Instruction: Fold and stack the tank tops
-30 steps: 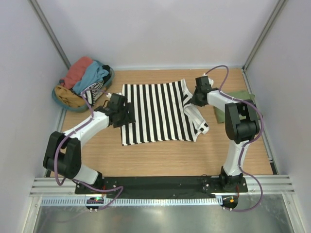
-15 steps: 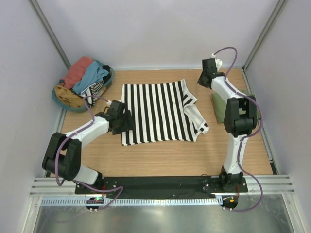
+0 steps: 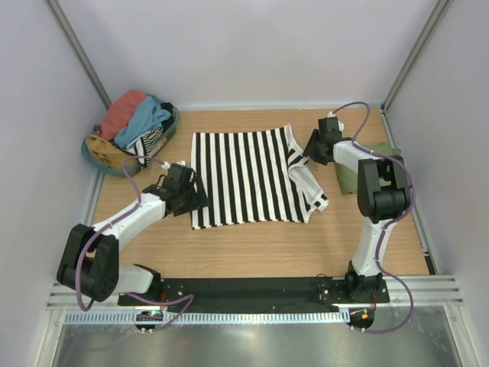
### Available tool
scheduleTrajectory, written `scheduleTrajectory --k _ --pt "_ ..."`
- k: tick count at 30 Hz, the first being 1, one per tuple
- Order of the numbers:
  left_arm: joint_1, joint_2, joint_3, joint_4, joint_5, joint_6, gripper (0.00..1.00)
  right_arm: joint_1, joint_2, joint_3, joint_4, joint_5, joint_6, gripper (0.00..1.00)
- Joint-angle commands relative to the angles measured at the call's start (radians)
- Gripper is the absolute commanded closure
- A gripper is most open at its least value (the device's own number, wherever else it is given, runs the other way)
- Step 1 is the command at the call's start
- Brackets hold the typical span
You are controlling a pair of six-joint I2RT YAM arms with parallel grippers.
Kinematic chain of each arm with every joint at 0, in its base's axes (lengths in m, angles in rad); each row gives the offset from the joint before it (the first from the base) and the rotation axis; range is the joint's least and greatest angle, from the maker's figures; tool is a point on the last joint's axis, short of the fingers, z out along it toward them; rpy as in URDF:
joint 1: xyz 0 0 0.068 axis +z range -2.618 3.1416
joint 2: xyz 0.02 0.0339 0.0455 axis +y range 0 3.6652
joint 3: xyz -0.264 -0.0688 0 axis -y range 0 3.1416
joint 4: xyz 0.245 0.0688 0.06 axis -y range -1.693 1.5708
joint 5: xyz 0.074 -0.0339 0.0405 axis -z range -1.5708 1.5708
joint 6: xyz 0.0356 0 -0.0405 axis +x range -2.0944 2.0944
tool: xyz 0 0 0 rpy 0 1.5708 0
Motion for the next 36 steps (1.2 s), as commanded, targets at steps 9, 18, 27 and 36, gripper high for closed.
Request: scheduleTrajectory --k 9,18,27,36 --pt "-0.005 -0.064 -0.046 0.024 -0.038 -0.036 0.25 0.002 -0.021 -0.025 0.090 -0.058 0.032 0.68" --pt "-0.003 -0.052 -0.052 0.024 -0.031 -0.034 0.25 -0.003 0.002 0.094 -0.014 0.023 -0.003 0.99" --pt "-0.003 -0.069 -0.057 0.012 -0.043 -0.029 0.25 -0.006 0.105 0.374 -0.115 0.139 -0.080 0.99" --pt "-0.003 -0.073 -0.069 0.004 -0.031 -0.011 0.25 -0.011 0.351 0.741 -0.249 0.300 -0.129 0.87"
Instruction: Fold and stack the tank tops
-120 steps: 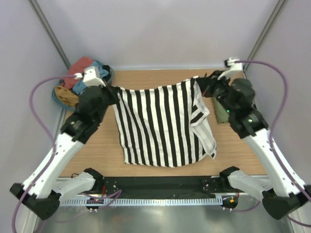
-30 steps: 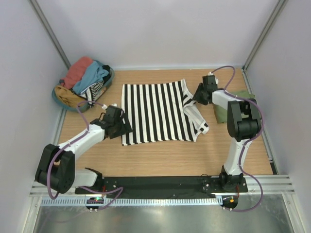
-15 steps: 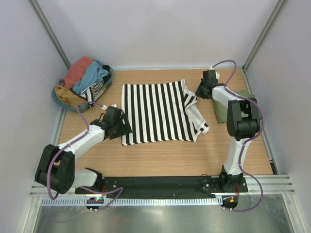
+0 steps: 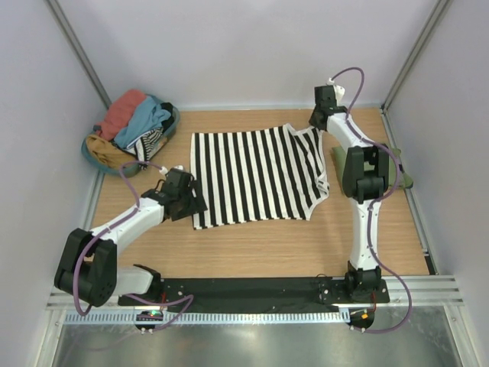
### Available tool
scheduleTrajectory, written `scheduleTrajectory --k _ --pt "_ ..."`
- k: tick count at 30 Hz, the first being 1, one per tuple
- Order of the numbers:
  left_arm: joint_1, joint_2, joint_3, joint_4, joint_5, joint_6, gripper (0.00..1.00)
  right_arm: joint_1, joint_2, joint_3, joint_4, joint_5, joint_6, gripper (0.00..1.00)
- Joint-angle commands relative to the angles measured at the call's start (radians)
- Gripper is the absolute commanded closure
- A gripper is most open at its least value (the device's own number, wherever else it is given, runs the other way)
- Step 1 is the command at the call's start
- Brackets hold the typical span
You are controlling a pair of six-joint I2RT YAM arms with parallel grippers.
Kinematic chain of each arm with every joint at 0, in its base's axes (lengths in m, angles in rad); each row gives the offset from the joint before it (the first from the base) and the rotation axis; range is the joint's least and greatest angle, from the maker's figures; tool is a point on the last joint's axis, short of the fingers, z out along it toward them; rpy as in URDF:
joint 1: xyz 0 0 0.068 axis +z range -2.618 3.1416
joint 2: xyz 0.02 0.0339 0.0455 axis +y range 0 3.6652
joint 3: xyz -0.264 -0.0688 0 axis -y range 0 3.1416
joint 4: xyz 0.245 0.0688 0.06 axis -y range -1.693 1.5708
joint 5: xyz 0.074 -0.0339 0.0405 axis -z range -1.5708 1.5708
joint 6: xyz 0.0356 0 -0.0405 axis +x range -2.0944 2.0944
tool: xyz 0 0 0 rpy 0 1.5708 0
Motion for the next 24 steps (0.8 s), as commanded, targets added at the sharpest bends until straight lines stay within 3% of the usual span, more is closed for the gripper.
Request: scheduleTrajectory --k 1,3,4,9,16,24 --pt "-0.002 -0.030 -0.005 0.000 -0.009 0.016 0.25 -0.004 0.055 0.134 -0.089 0.089 -0.032 0.56" --pt "-0.002 -0.030 -0.004 -0.001 -0.013 0.018 0.24 -0.004 0.055 0.138 -0.115 0.107 -0.021 0.32" --pt "-0.004 -0.032 -0.005 -0.004 -0.013 0.018 0.24 -0.006 0.026 0.115 -0.106 0.109 -0.018 0.29" --pt "-0.002 -0.044 -0.027 0.011 -0.008 -0.001 0.24 -0.007 -0.144 -0.134 -0.008 0.080 -0.012 0.28" --pt "-0.002 -0.065 -0.053 0.023 -0.028 -0.004 0.24 -0.003 -0.441 -0.489 0.038 -0.110 0.023 0.46" --pt "-0.004 -0.154 -0.123 0.056 -0.057 -0.025 0.25 0.017 -0.650 -0.798 0.049 -0.101 0.039 0.49"
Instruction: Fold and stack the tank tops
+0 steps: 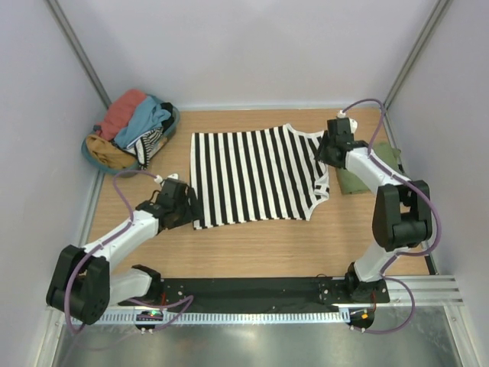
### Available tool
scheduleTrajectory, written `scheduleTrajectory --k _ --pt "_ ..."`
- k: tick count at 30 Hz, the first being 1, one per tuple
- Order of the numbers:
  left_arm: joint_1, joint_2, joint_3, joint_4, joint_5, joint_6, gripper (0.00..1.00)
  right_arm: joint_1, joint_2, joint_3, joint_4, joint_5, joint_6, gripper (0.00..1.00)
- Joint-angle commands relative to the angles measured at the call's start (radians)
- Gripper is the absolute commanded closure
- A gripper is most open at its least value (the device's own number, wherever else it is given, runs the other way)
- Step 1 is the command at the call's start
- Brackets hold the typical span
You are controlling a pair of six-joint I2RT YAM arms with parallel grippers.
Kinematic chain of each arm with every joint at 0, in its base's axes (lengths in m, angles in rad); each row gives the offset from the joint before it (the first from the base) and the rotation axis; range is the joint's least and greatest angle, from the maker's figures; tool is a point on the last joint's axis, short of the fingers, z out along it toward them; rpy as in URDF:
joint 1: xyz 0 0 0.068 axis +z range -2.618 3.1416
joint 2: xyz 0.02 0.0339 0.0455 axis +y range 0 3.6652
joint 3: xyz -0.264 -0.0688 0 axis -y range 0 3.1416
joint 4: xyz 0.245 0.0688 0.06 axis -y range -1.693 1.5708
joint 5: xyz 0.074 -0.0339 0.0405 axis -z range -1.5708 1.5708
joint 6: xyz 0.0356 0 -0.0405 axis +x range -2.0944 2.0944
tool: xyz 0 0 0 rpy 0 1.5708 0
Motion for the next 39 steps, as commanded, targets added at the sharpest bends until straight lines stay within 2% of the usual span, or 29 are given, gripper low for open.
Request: scheduleTrajectory --k 1,8,9,12,15,20,26,27,28,33,39 --pt "-0.004 -0.054 -0.017 0.038 -0.034 -0.014 0.26 0.020 -0.061 -0.097 0.037 -0.020 0.029 0.50" --pt "-0.004 -0.025 -0.042 0.049 0.017 -0.036 0.34 0.078 -0.170 -0.244 0.071 0.017 0.049 0.58" --pt "-0.005 -0.015 -0.036 0.052 0.028 -0.036 0.38 0.083 -0.172 -0.249 0.071 0.028 0.049 0.60" --pt "-0.005 0.021 -0.028 0.058 0.054 -0.034 0.46 0.112 -0.161 -0.258 0.073 0.078 0.045 0.59" --pt "-0.010 0.054 -0.025 0.058 0.067 -0.039 0.48 0.143 -0.146 -0.259 0.074 0.123 0.037 0.52" --pt "-0.028 0.073 -0.039 0.063 0.066 -0.054 0.53 0.164 -0.141 -0.285 0.100 0.175 0.037 0.52" --pt "-0.044 0.082 -0.037 0.071 0.077 -0.059 0.81 0.172 -0.141 -0.290 0.105 0.216 0.031 0.53" --pt "-0.042 0.087 -0.033 0.069 0.080 -0.054 0.93 0.175 -0.141 -0.289 0.100 0.229 0.031 0.53" --pt "-0.044 0.085 -0.028 0.065 0.078 -0.042 0.99 0.181 -0.141 -0.287 0.097 0.238 0.025 0.53" --pt "-0.042 0.050 0.016 -0.017 -0.012 -0.010 1.00 0.198 -0.118 -0.270 0.074 0.287 0.014 0.55" --pt "-0.041 0.034 0.029 -0.023 -0.015 -0.007 1.00 0.244 -0.062 -0.233 0.040 0.304 -0.006 0.53"
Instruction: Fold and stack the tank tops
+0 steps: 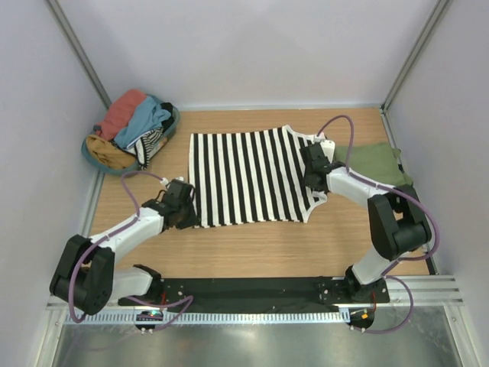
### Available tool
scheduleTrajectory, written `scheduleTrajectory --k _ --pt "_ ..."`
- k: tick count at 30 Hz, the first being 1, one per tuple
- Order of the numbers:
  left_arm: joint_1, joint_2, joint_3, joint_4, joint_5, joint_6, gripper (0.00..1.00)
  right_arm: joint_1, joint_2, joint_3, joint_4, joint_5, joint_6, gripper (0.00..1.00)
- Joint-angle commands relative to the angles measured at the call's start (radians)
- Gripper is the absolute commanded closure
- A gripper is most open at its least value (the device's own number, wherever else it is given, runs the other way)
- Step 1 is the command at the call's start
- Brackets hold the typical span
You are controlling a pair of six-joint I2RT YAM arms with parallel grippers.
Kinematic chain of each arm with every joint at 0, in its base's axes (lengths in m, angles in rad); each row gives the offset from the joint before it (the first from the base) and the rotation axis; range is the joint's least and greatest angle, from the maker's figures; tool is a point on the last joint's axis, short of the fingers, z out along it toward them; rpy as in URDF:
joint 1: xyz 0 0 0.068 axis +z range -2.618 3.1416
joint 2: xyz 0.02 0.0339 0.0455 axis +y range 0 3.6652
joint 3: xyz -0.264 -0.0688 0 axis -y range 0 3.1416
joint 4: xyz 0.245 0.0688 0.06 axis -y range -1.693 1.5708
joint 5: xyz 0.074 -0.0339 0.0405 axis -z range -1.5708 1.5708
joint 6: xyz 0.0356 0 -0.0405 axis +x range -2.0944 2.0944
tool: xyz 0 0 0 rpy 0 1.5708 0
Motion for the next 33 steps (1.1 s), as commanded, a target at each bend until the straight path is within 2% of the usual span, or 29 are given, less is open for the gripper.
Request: scheduleTrajectory --k 1,5,11,18,19,24,25,28,29,31,33 --pt "-0.001 -0.003 0.044 -0.020 -0.030 0.019 1.00 0.027 0.037 0.051 -0.008 0.043 -0.017 0.53" --pt "-0.001 0.037 0.050 0.001 -0.006 0.030 1.00 0.043 0.073 0.059 -0.016 0.044 -0.023 0.54" --pt "-0.003 0.034 0.070 -0.019 -0.015 0.052 1.00 0.059 0.115 0.080 -0.069 0.132 -0.021 0.65" --pt "0.012 0.005 0.067 -0.028 -0.039 0.041 1.00 0.062 0.118 0.082 -0.097 0.198 -0.003 0.91" --pt "0.017 -0.006 0.063 -0.022 -0.038 0.038 1.00 0.060 0.113 0.082 -0.103 0.216 0.017 0.99" --pt "0.019 -0.010 0.055 -0.010 -0.032 0.036 1.00 0.039 0.041 0.049 -0.108 0.316 0.072 0.99" --pt "0.019 0.000 0.049 0.000 -0.021 0.032 1.00 -0.013 -0.024 0.002 -0.097 0.336 0.119 0.99" --pt "0.020 0.006 0.043 0.006 -0.016 0.030 1.00 -0.057 -0.074 -0.035 -0.091 0.328 0.143 0.98" --pt "0.019 0.006 0.038 0.009 -0.015 0.030 1.00 -0.073 -0.089 -0.055 -0.092 0.327 0.179 0.92" --pt "0.019 0.008 0.034 0.013 -0.012 0.027 1.00 -0.108 -0.115 -0.076 -0.083 0.301 0.206 0.87" --pt "0.020 0.008 0.027 0.020 -0.006 0.024 1.00 -0.154 -0.126 -0.099 -0.071 0.267 0.227 0.58"
